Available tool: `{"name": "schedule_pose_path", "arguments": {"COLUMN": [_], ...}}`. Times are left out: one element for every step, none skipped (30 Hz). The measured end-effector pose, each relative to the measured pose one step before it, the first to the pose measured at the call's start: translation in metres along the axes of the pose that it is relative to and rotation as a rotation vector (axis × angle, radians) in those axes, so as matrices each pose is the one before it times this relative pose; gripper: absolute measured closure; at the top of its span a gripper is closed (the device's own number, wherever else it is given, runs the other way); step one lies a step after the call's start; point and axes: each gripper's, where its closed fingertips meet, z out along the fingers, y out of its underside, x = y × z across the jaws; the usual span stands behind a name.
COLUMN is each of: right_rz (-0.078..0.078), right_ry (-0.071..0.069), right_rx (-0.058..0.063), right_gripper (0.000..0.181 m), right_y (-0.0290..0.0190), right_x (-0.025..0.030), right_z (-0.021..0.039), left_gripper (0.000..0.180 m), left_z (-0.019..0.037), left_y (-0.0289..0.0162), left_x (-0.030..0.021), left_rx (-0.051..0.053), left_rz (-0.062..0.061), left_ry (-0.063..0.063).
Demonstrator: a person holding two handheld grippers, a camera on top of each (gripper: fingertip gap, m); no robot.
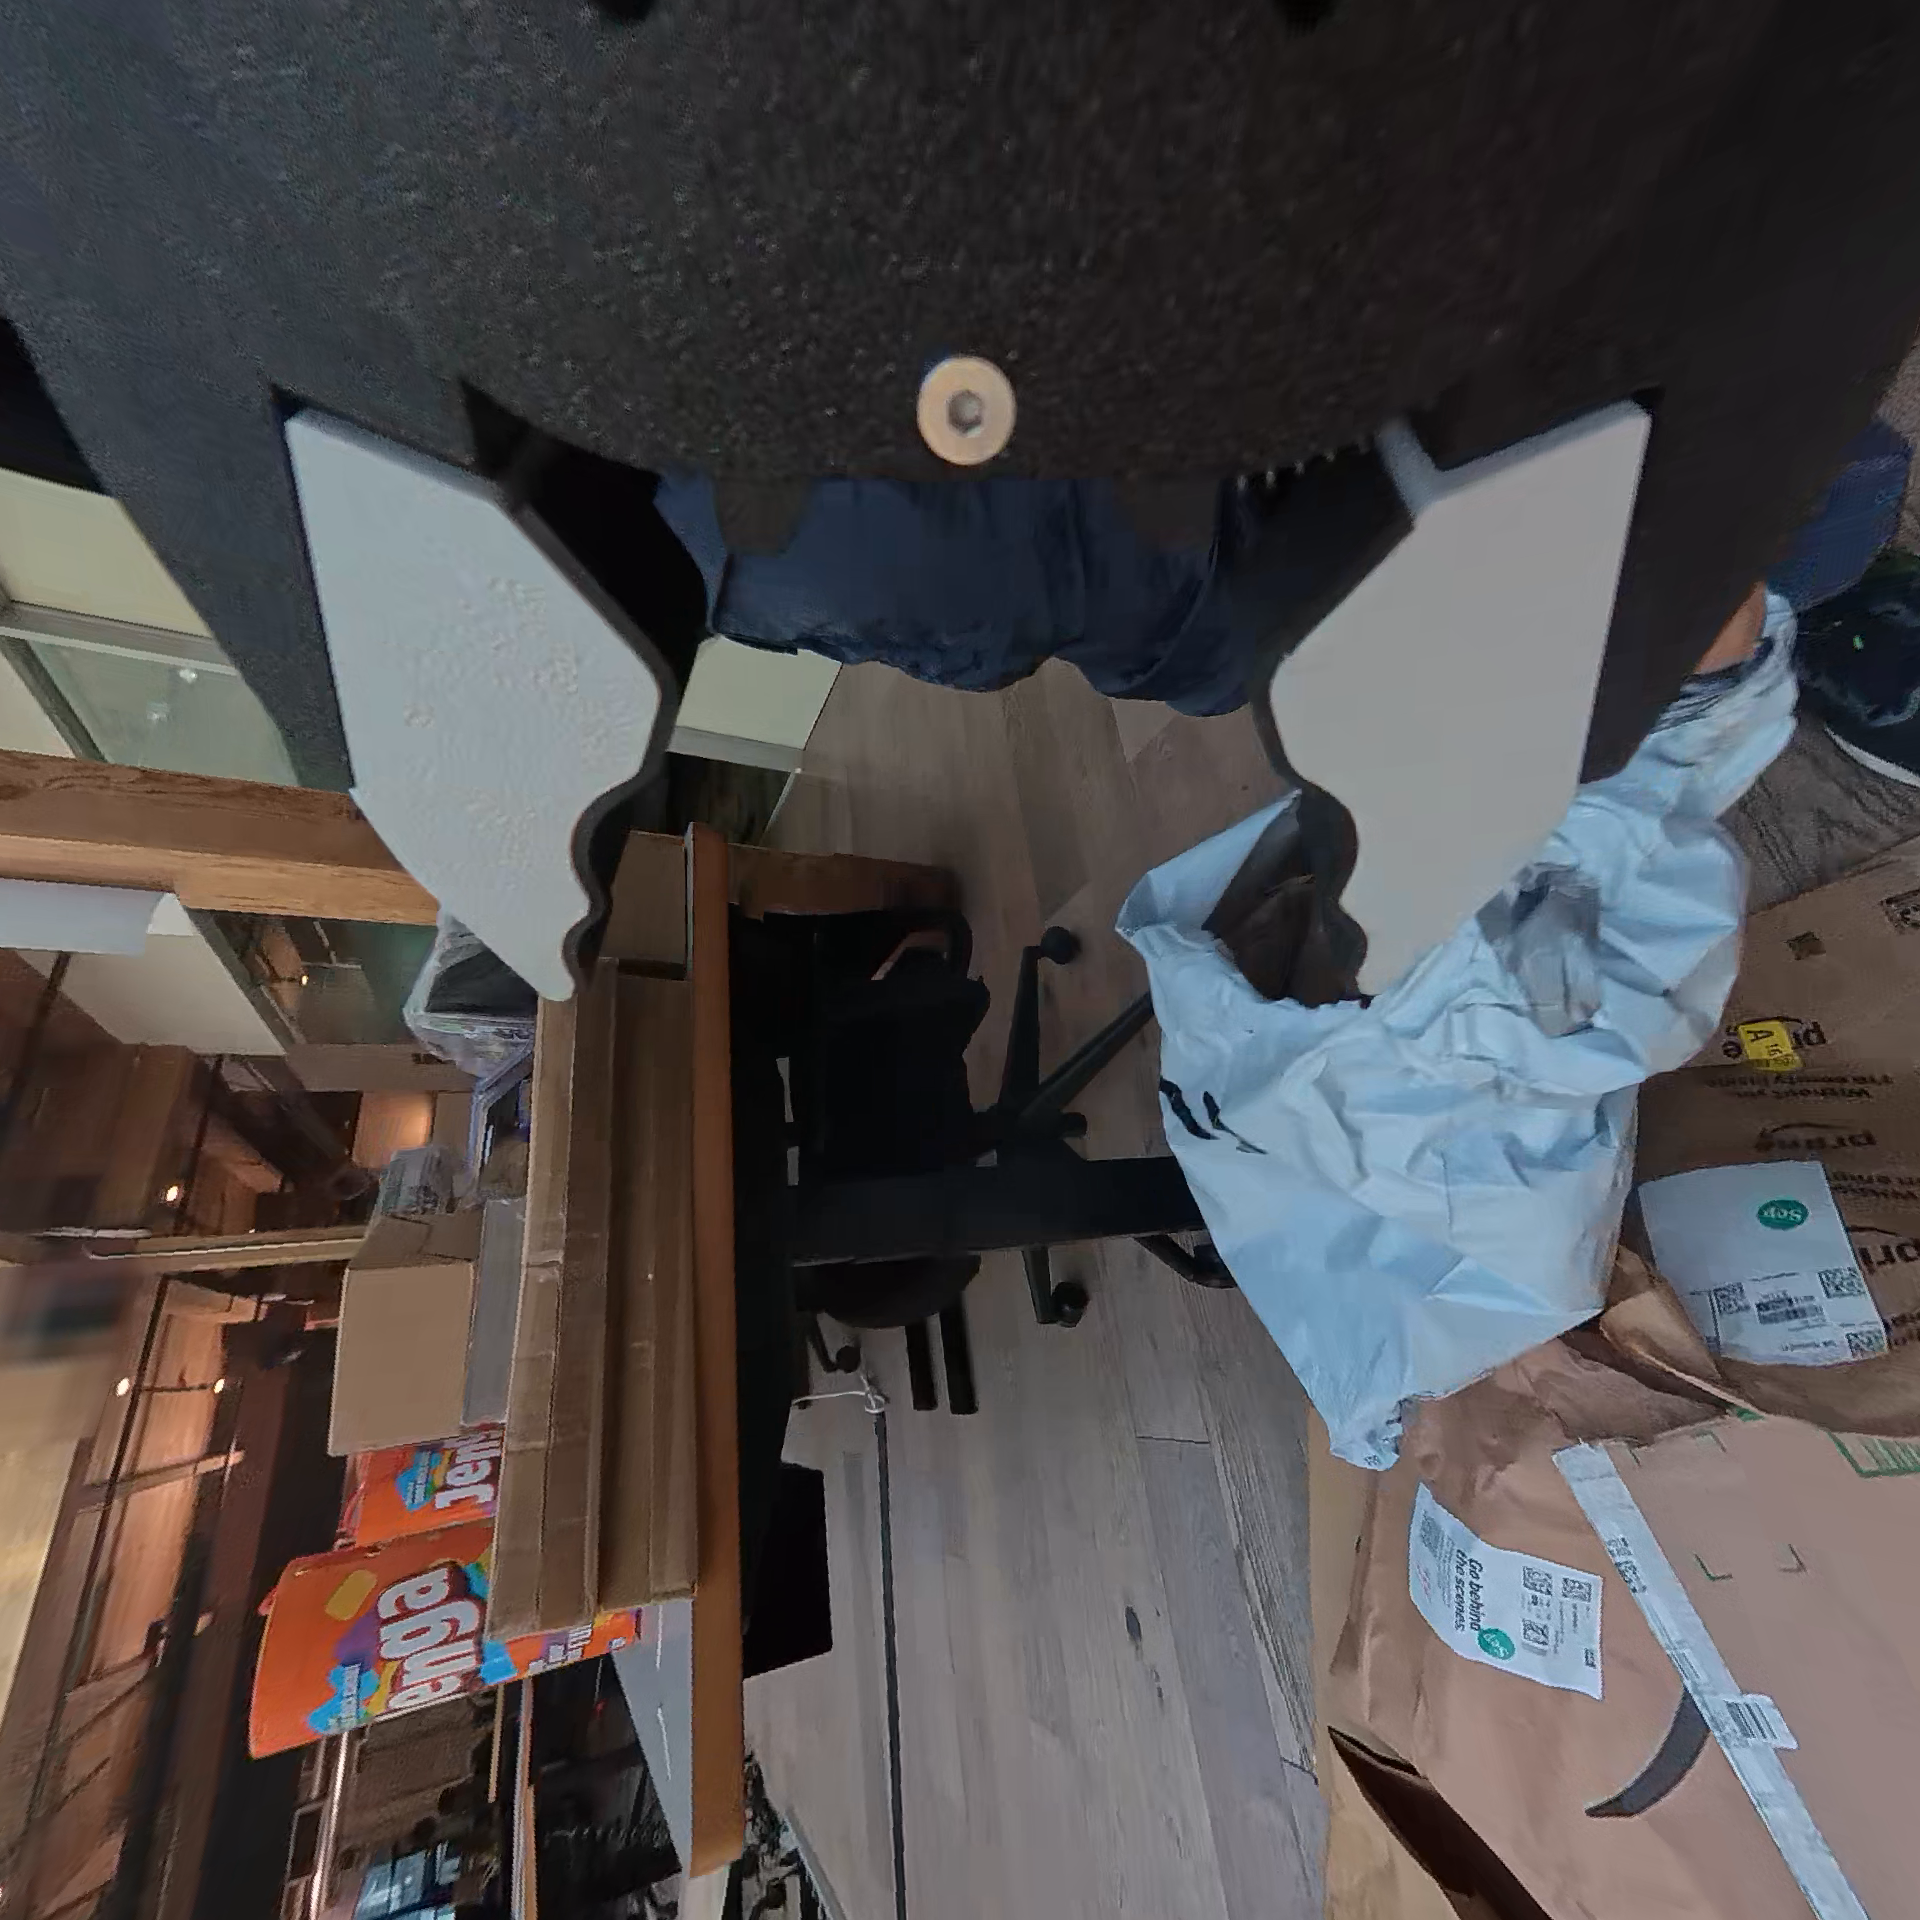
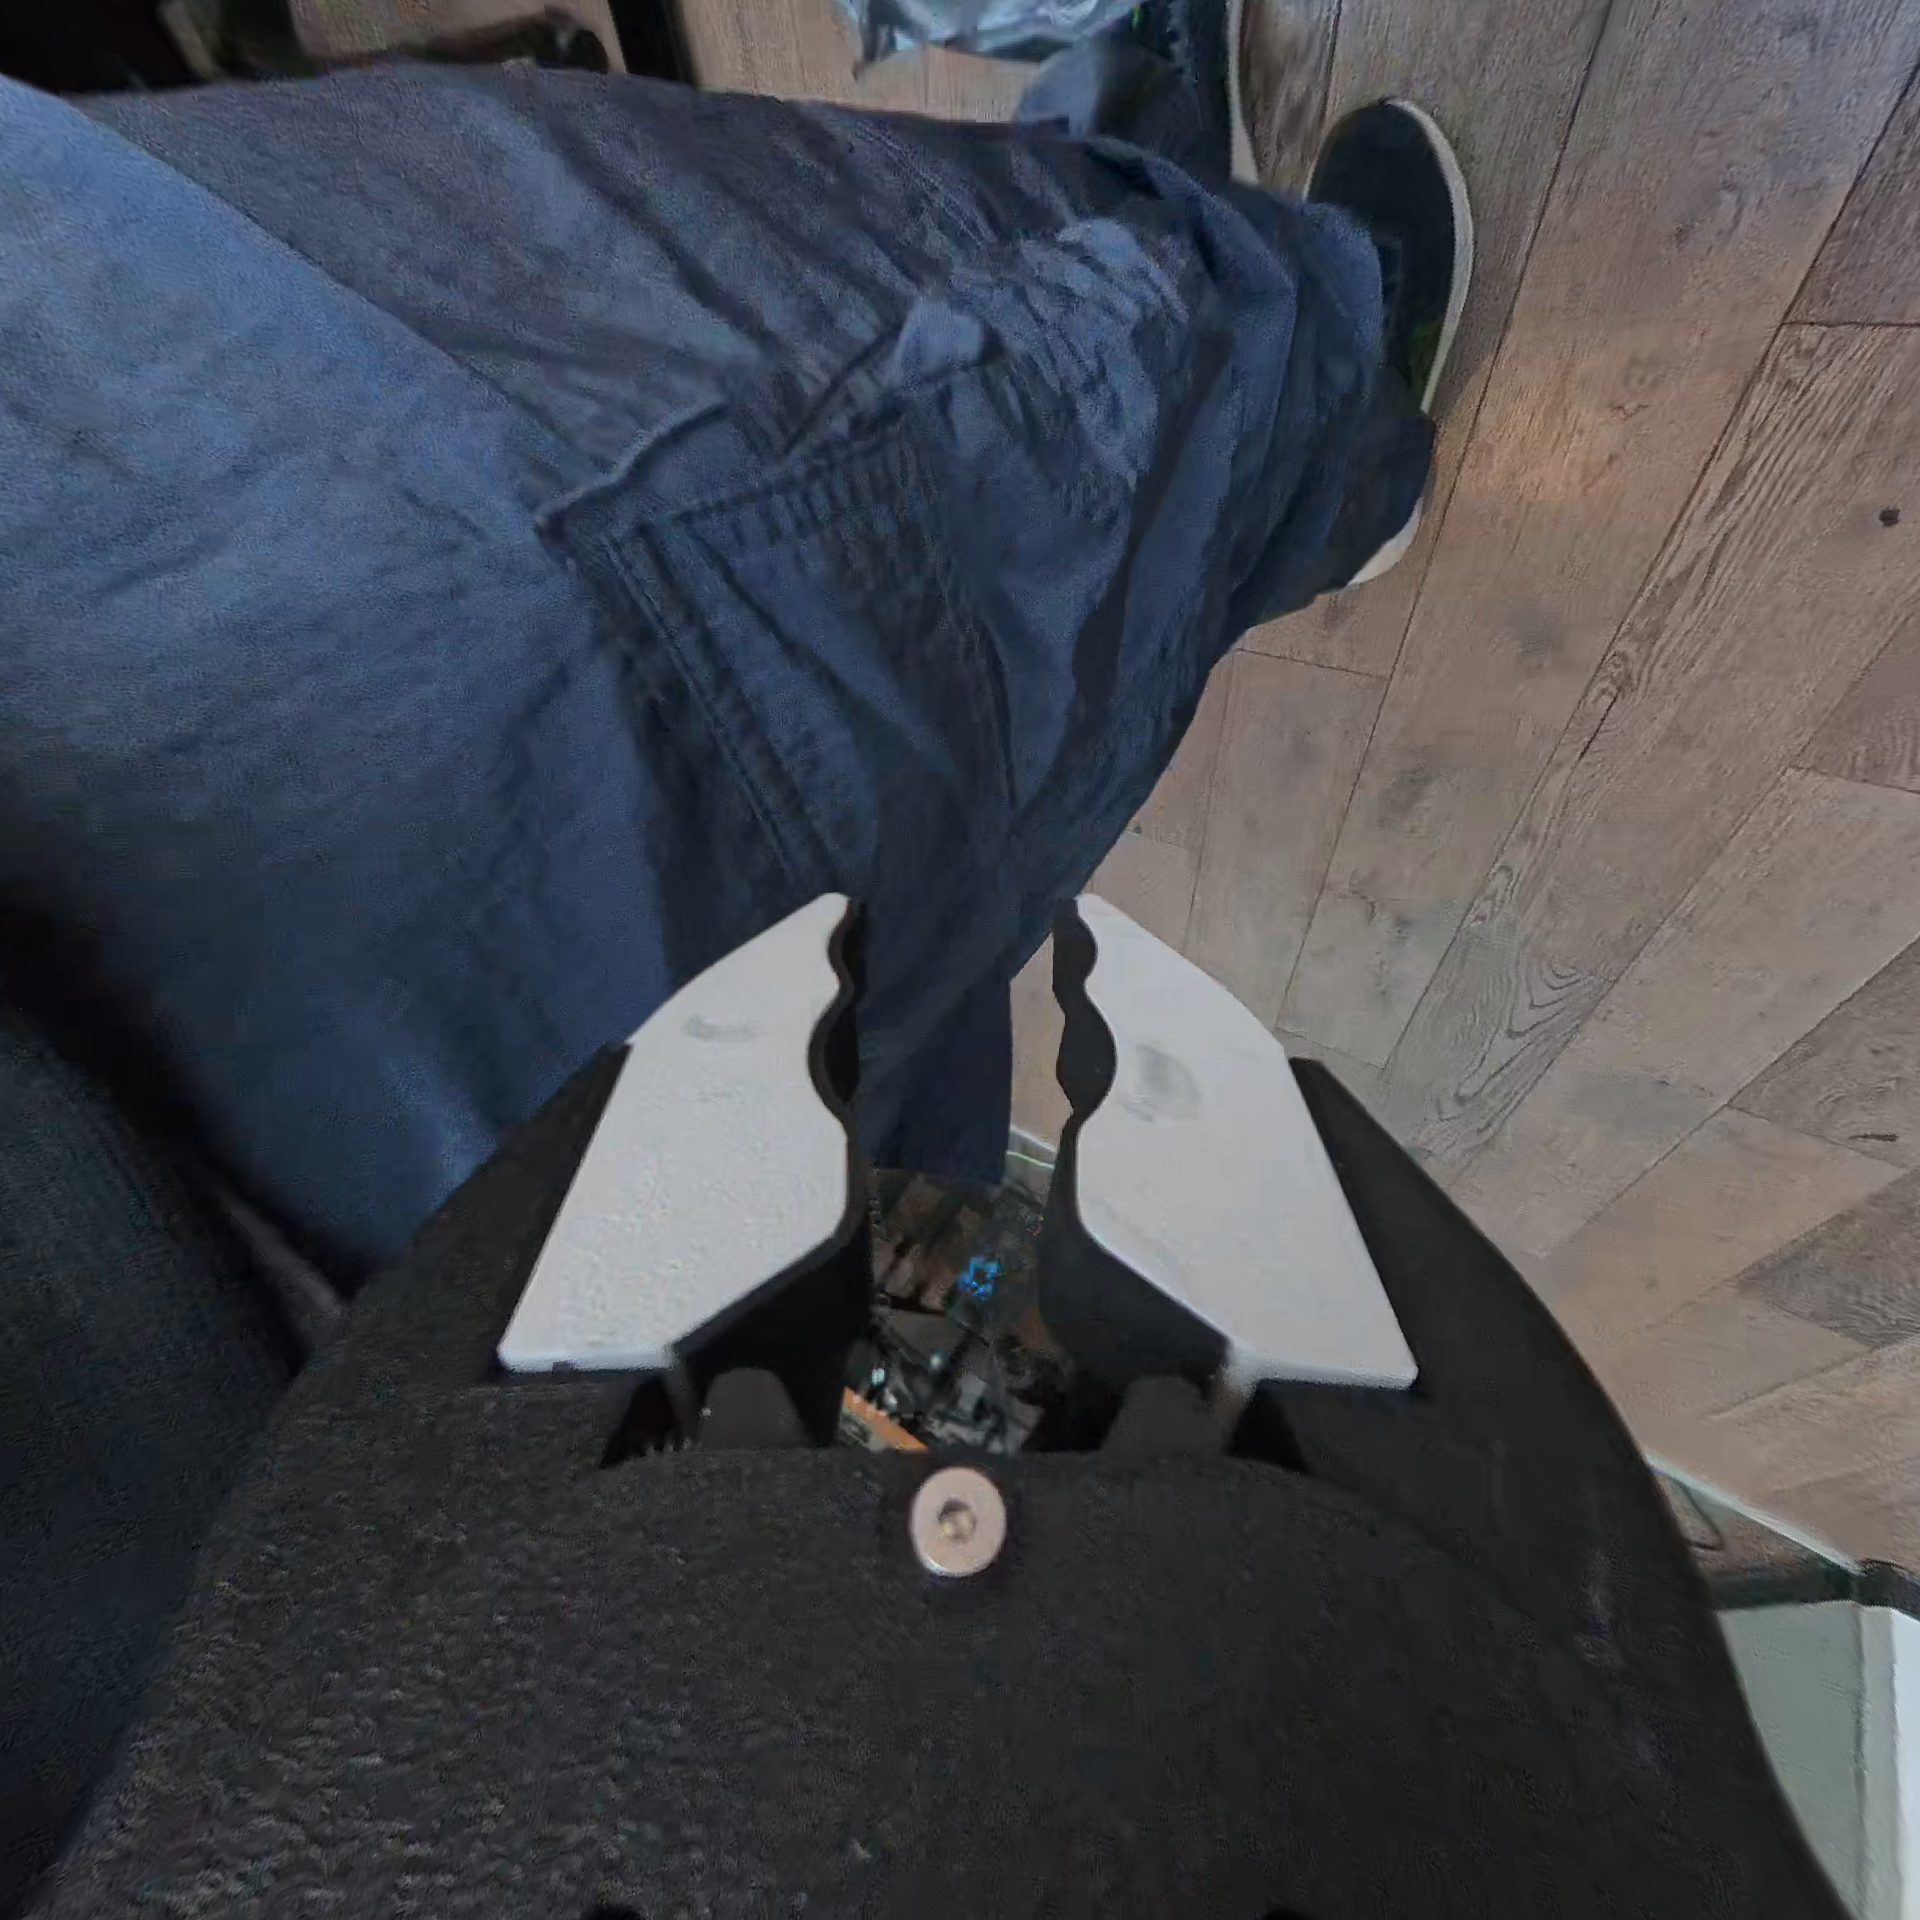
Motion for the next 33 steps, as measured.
{"name": "schedule_pose_path", "arguments": {"right_rz": [-0.0446, -0.045, -0.0401, -0.0368, -0.0385, -0.0422, -0.0441, -0.0415, -0.036, -0.0335, -0.0331, -0.0317, -0.03, -0.0282, -0.0267, -0.026, -0.0258, -0.0266, -0.0282, -0.0288, -0.0291, -0.0314, -0.0345, -0.0369, -0.0393, -0.0395, -0.0373, -0.0355, -0.0363, -0.0369, -0.0343, -0.0341, -0.0436], "right_ry": [0.0151, 0.0043, -0.0054, -0.0088, -0.0092, -0.007, -0.0041, -0.0036, -0.005, -0.0065, -0.0068, -0.0062, -0.0066, -0.0073, -0.0073, -0.0057, -0.0003, 0.0086, 0.0147, 0.0181, 0.0204, 0.0187, 0.0151, 0.0145, 0.0145, 0.0128, 0.0123, 0.0102, 0.0036, 0.0001, 0.0015, 0.0026, 0.005], "right_rx": [-0.0184, -0.0124, -0.0091, -0.0098, -0.0128, -0.0155, -0.0172, -0.0206, -0.0235, -0.0219, -0.0186, -0.0188, -0.0214, -0.0232, -0.0248, -0.0293, -0.0358, -0.0419, -0.0465, -0.0497, -0.0477, -0.0394, -0.0302, -0.0245, -0.0215, -0.0199, -0.0181, -0.0118, -0.002, 0.0043, 0.0045, 0.0017, 0.0], "right_gripper": [0.146, 0.145, 0.145, 0.144, 0.144, 0.144, 0.144, 0.144, 0.143, 0.143, 0.143, 0.143, 0.143, 0.143, 0.144, 0.144, 0.144, 0.144, 0.144, 0.144, 0.144, 0.143, 0.144, 0.144, 0.144, 0.145, 0.146, 0.149, 0.153, 0.155, 0.157, 0.158, 0.16], "right_y": [-0.00263, -0.00444, -0.0053, -0.00574, -0.0059, -0.00589, -0.00584, -0.00529, -0.00506, -0.00545, -0.00625, -0.00691, -0.0071, -0.00752, -0.008, -0.00783, -0.00731, -0.00685, -0.00681, -0.00716, -0.00863, -0.01113, -0.01361, -0.01593, -0.01782, -0.01954, -0.02138, -0.02387, -0.02734, -0.03065, -0.03296, -0.0345, -0.03587], "right_x": [0.00376, 0.00188, 0.00057, -0.00004, -0.00051, -0.00063, -0.00081, -0.00126, -0.00225, -0.0038, -0.00541, -0.00688, -0.00826, -0.00916, -0.00987, -0.00983, -0.00922, -0.00821, -0.00798, -0.00879, -0.01009, -0.01249, -0.01481, -0.01639, -0.01743, -0.01835, -0.01909, -0.0201, -0.02177, -0.02276, -0.02289, -0.02345, -0.02424], "right_z": [-0.00005, -0.00042, -0.0004, 0.00001, 0.00058, 0.00153, 0.00226, 0.00333, 0.00403, 0.00474, 0.00537, 0.00638, 0.00762, 0.00913, 0.0106, 0.01205, 0.01341, 0.01431, 0.01459, 0.01436, 0.01356, 0.01237, 0.01145, 0.01091, 0.01091, 0.0113, 0.01158, 0.01202, 0.01263, 0.01338, 0.01394, 0.01431, 0.01406], "left_gripper": [0.056, 0.06, 0.063, 0.065, 0.067, 0.07, 0.071, 0.071, 0.072, 0.074, 0.076, 0.078, 0.079, 0.08, 0.081, 0.082, 0.083, 0.084, 0.085, 0.085, 0.086, 0.088, 0.089, 0.091, 0.095, 0.099, 0.102, 0.105, 0.108, 0.111, 0.114, 0.118, 0.123], "left_z": [-0.01733, -0.01768, -0.01772, -0.01782, -0.01785, -0.0174, -0.01727, -0.01776, -0.01869, -0.01949, -0.01979, -0.01945, -0.01871, -0.01793, -0.01688, -0.01584, -0.01476, -0.01427, -0.01461, -0.01597, -0.01799, -0.02046, -0.02324, -0.02598, -0.02885, -0.03163, -0.03428, -0.03631, -0.03768, -0.03861, -0.03865, -0.03772, -0.03643], "left_y": [0.02146, 0.02438, 0.02634, 0.02713, 0.0268, 0.02598, 0.02476, 0.02245, 0.01887, 0.0153, 0.01213, 0.00965, 0.00805, 0.00674, 0.00573, 0.00548, 0.00603, 0.00719, 0.0072, 0.00682, 0.00744, 0.00847, 0.00889, 0.00938, 0.00938, 0.00914, 0.00942, 0.00891, 0.00731, 0.00494, 0.00279, 0.00091, -0.00167], "left_x": [-0.00195, -0.00264, -0.00436, -0.0068, -0.00755, -0.0068, -0.00531, -0.00344, -0.00157, 0.00051, 0.00233, 0.00369, 0.00413, 0.00323, 0.00132, -0.00069, -0.00264, -0.00475, -0.00704, -0.00926, -0.01152, -0.01393, -0.0159, -0.01646, -0.0163, -0.01746, -0.01929, -0.02008, -0.02062, -0.02138, -0.02226, -0.02142, -0.0205], "left_rx": [0.0213, 0.0145, 0.0122, 0.0159, 0.0241, 0.03, 0.0335, 0.0452, 0.0601, 0.0665, 0.0639, 0.0545, 0.0425, 0.0325, 0.0262, 0.0218, 0.0146, 0.0046, 0.0029, 0.0096, 0.0087, 0.0069, 0.0117, 0.0141, 0.0185, 0.0214, 0.0179, 0.0142, 0.0163, 0.0263, 0.0354, 0.0412, 0.0482], "left_rz": [-0.031, -0.0453, -0.0549, -0.0526, -0.0413, -0.0346, -0.0328, -0.0263, -0.0179, -0.0145, -0.0135, -0.0066, 0.0072, 0.0212, 0.0282, 0.0268, 0.0175, 0.0076, 0.0041, 0.0039, 0.0013, -0.0028, -0.0088, -0.0137, -0.0119, -0.012, -0.0181, -0.0228, -0.0227, -0.0197, -0.0228, -0.0311, -0.0386], "left_ry": [0.0225, 0.0239, 0.0163, -0.001, -0.006, -0.004, 0.0008, 0.0046, 0.0068, 0.0131, 0.0192, 0.0216, 0.0186, 0.0105, 0.0008, -0.0037, -0.0038, -0.0047, -0.0089, -0.0127, -0.0156, -0.0212, -0.0262, -0.0208, -0.0127, -0.0135, -0.0203, -0.0204, -0.0204, -0.0254, -0.0273, -0.0187, -0.0107]}}
